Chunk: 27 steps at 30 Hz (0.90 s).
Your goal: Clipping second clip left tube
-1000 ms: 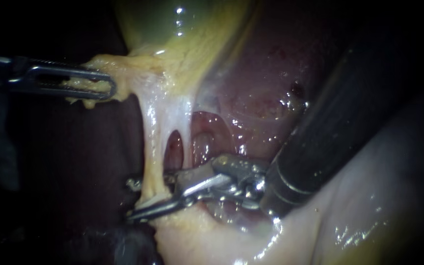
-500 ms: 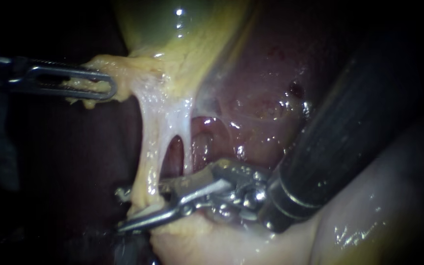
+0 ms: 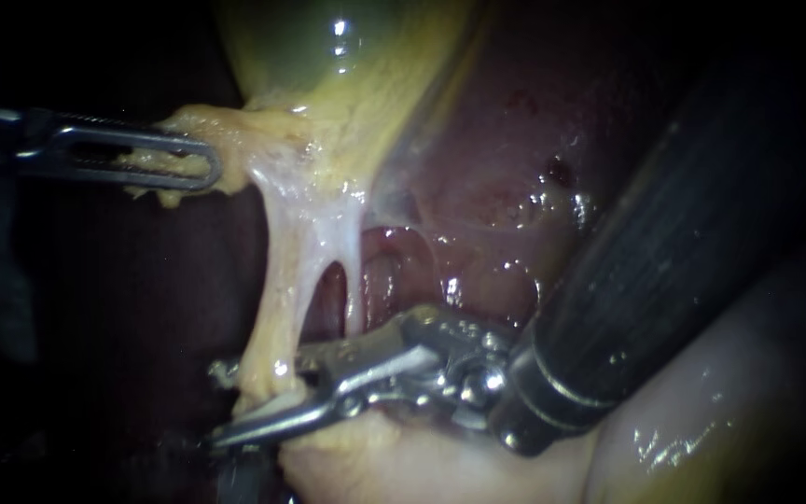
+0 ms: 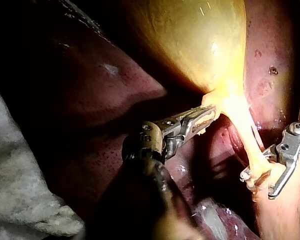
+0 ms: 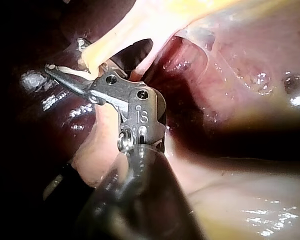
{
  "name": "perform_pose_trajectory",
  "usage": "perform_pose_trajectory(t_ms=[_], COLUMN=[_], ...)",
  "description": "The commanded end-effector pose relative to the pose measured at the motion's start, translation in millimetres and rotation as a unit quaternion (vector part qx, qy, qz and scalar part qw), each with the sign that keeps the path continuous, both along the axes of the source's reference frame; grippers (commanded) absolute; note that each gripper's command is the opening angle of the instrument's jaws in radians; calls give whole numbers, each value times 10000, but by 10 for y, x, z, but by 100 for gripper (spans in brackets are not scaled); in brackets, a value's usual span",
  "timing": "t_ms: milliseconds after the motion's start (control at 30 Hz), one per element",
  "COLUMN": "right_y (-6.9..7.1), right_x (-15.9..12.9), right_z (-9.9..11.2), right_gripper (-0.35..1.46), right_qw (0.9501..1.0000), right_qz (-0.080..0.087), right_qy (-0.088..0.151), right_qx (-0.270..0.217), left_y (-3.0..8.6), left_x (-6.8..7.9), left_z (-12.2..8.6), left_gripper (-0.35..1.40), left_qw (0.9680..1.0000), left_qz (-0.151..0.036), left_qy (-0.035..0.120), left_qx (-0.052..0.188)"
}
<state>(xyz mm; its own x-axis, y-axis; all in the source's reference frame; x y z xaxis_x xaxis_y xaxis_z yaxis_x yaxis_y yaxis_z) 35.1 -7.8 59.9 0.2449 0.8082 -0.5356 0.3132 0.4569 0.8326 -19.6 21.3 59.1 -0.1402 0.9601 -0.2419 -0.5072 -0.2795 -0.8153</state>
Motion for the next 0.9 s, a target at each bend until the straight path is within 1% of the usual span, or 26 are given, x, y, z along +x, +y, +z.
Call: perform_pose_trajectory(t_ms=[33, 133, 200, 300, 433, 500, 567, 633, 700, 733, 767, 833, 900], right_y=[0, 1, 2, 3, 5, 5, 6, 7, 8, 9, 10, 12, 12], right_x=[-3, -6, -8, -11, -13, -14, -16, -17, -18, -19, -20, -21, -23], right_z=[1, 3, 4, 6, 8, 9, 9, 10, 11, 11, 11, 14, 15], right_gripper=[37, 23, 6, -10, -21, -27, -34, -35, -35, -35, -35, -35, -35], right_qw=[10000, 10000, 10000, 10000, 10000, 10000, 10000, 10000, 9999, 9998, 9998, 9995, 9994], right_qz=[0, -5, -3, -6, -36, -33, 4, -4, -10, -44, -44, -112, -146], right_qy=[-8, -5, 10, 11, -3, -21, -43, -54, -116, -160, -159, -224, -269], right_qx=[-4, -4, 1, 1, -6, -12, -15, -19, -41, -59, -58, 165, 143], left_y=[0, 0, 0, 0, 0, 0, 1, 1, 1, 1, 1, 1, 1], left_x=[0, 0, 0, 0, 0, 0, 0, 0, 0, 0, 0, 0, 0], left_z=[0, 0, 0, 0, 0, 0, 0, 1, 1, 1, 1, 1, 1], left_gripper=[-35, -35, -35, -35, -35, -35, -35, -35, -35, -35, -35, -35, -35], left_qw=[10000, 10000, 10000, 10000, 10000, 10000, 10000, 10000, 10000, 10000, 10000, 10000, 10000], left_qz=[0, 0, 0, 0, 0, 0, 0, 0, 0, 0, 1, 1, 1], left_qy=[0, 0, 0, 0, 0, 0, 0, 0, 0, 0, -1, -1, -1], left_qx=[0, 0, 0, 0, 0, 0, 0, 0, 0, 0, 0, 0, 0])
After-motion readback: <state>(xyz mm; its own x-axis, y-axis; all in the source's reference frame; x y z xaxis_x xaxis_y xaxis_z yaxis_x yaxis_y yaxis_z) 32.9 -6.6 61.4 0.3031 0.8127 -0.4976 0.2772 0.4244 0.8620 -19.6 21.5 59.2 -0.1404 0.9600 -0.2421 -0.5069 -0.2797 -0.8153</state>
